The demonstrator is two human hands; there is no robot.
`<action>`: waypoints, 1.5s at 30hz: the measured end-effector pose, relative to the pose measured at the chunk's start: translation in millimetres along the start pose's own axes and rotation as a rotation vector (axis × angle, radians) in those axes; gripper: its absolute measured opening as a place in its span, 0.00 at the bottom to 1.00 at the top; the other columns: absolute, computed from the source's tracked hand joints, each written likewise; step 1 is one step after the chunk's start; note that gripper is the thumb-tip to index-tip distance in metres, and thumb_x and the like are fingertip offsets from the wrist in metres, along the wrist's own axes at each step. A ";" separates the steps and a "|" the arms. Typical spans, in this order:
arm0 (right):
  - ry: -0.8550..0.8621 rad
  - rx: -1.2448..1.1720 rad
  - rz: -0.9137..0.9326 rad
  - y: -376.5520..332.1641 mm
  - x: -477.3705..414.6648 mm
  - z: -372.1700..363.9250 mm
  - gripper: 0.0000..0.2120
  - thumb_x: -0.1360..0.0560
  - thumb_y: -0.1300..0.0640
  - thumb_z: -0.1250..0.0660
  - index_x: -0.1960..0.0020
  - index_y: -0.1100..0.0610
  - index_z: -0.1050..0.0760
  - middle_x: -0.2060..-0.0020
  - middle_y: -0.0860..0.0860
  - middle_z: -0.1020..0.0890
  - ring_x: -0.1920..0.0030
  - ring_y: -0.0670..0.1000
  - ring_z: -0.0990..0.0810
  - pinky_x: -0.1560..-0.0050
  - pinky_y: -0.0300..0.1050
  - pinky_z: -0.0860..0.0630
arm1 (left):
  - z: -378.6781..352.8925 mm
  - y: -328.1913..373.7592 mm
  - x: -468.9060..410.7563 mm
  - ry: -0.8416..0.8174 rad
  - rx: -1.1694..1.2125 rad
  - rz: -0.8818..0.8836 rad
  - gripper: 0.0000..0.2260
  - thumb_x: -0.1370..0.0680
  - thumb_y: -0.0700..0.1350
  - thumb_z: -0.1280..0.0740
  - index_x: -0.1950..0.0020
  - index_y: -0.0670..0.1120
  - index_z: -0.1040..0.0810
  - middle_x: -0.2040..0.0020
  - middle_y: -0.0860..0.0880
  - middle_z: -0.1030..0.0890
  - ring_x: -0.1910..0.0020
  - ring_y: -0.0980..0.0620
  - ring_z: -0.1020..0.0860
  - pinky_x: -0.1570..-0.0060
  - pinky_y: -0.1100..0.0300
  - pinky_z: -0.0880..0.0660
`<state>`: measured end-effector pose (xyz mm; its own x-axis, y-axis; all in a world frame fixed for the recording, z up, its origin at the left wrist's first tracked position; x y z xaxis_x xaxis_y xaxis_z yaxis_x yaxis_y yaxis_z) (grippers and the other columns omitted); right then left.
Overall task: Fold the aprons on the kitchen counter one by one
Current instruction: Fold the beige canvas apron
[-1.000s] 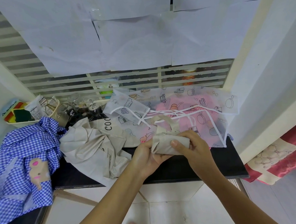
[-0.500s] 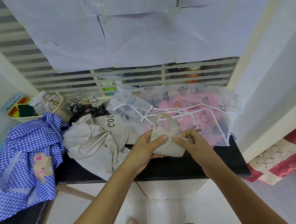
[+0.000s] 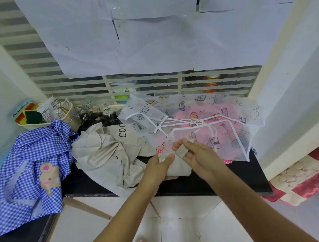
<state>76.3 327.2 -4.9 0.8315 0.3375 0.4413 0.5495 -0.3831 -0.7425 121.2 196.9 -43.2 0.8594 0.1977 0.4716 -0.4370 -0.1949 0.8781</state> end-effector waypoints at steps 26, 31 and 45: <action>-0.331 -0.566 -0.123 -3.4 12.5 53.3 0.34 0.45 0.62 0.16 0.42 0.66 0.24 0.78 0.50 0.30 0.85 0.45 0.35 0.82 0.36 0.29 | 28.4 59.7 -18.0 0.011 1.138 -0.072 0.09 0.23 0.39 0.35 0.43 0.41 0.25 0.48 0.43 0.18 0.47 0.48 0.22 0.60 0.54 0.18; -0.271 -0.304 0.049 -8.7 9.7 48.1 0.29 0.45 0.55 0.15 0.52 0.62 0.26 0.75 0.51 0.29 0.76 0.45 0.31 0.67 0.40 0.22 | 35.0 47.2 -25.7 0.137 1.021 -0.073 0.08 0.21 0.45 0.36 0.45 0.43 0.25 0.40 0.45 0.23 0.49 0.51 0.21 0.56 0.57 0.18; -0.423 0.539 0.100 -53.0 40.6 12.2 0.14 0.27 0.52 0.35 0.44 0.54 0.19 0.64 0.56 0.17 0.79 0.43 0.37 0.75 0.33 0.36 | 13.4 31.7 -24.6 0.159 0.261 -0.125 0.03 0.23 0.34 0.34 0.51 0.40 0.23 0.58 0.43 0.19 0.62 0.50 0.19 0.67 0.61 0.21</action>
<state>79.9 371.7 46.3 0.7125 0.6713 0.2041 0.2635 0.0136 -0.9646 89.7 172.9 -28.1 0.8409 0.3787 0.3866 -0.2307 -0.3955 0.8890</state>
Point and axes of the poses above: each hand's wrist, its own x-axis away from the middle knuckle, its own z-axis out of the back of the hand, y = z × x, the point moved 1 cm from there along -x, towards the middle knuckle
